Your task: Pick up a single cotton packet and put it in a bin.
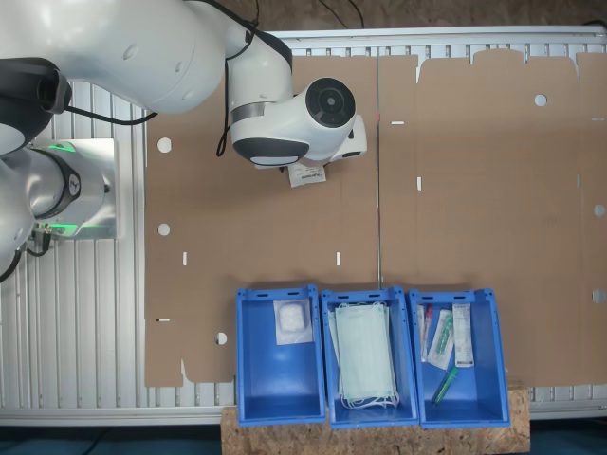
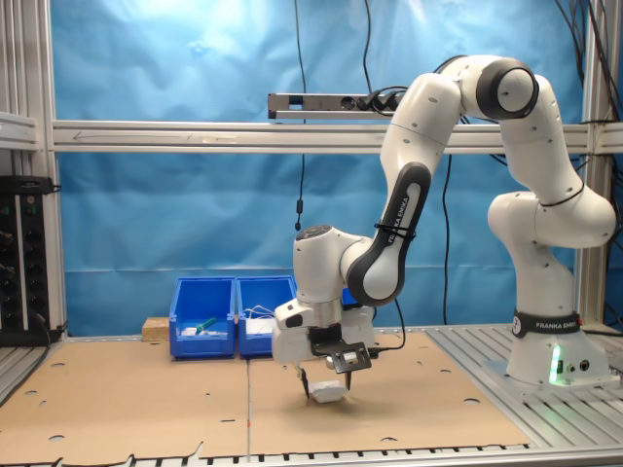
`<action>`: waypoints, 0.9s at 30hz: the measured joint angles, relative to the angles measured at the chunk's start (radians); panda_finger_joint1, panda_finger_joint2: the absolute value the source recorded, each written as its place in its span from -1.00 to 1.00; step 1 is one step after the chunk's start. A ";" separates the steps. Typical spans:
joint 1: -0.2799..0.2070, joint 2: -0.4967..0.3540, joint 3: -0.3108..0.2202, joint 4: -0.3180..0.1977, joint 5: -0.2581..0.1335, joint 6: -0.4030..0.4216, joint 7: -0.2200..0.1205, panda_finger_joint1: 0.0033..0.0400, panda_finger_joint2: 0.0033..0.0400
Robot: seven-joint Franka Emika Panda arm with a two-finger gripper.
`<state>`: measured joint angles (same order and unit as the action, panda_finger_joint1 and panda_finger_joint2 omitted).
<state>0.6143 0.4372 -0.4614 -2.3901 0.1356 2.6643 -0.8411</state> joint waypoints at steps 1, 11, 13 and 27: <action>0.000 0.000 0.000 0.000 0.000 0.000 0.000 1.00 1.00; 0.000 0.000 0.000 0.000 0.000 0.000 0.000 0.76 0.76; 0.000 0.000 0.000 0.000 0.000 0.000 0.000 0.76 0.76; 0.000 0.000 0.000 0.000 0.000 0.000 0.000 -0.90 -0.90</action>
<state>0.6143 0.4372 -0.4614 -2.3901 0.1356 2.6643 -0.8411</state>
